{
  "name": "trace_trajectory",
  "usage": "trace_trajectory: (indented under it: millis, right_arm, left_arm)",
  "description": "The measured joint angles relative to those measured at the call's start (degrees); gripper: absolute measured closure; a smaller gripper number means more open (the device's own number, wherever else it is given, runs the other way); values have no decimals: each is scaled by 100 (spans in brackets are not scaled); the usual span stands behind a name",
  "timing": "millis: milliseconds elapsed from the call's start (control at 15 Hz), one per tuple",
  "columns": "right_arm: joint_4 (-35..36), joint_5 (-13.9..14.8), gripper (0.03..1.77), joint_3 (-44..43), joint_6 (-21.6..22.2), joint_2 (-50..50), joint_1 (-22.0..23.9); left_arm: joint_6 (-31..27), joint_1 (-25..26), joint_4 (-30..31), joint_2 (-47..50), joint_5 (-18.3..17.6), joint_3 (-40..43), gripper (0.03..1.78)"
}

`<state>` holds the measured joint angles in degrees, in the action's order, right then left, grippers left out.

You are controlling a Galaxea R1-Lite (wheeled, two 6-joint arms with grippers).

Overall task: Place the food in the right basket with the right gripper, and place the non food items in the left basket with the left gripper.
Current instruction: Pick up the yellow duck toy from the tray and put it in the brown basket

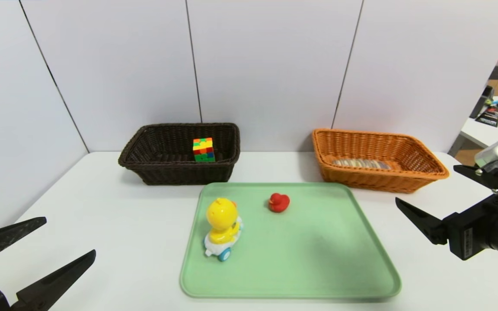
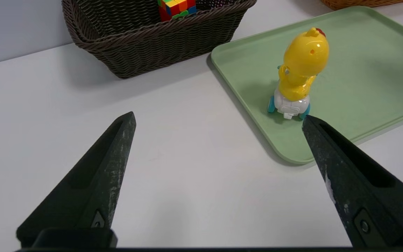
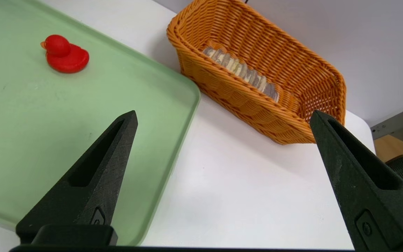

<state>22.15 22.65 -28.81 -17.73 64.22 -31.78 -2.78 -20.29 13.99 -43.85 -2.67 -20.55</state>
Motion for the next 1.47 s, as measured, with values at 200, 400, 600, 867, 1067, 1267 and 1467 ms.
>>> trace_trajectory:
  millis: [200,400,600,867,1067,1267,1467]
  right_arm:
    - [546,-5,11,80,-129,-39,94]
    - [660,-2,11,290,-148,41,133]
    - [1057,-9,11,552,-149,83,130]
    - [1073,-7,11,631,-178,107,138]
    - [1081,-13,11,655,-217,151,100]
    - [1090,-11,11,502,-241,195,83]
    - [1089,-20,11,489,-274,206,72]
  left_arm:
    - [-2,-2,4,5,-2,44,12]
    - [-2,-2,22,6,-5,77,12]
    - [-6,-2,33,2,2,35,12]
    - [-6,-2,33,-6,4,27,12]
    - [-2,-11,17,-20,-77,22,12]
    - [0,-104,15,-146,-179,7,12]
    - [41,-422,41,-477,-182,-111,12]
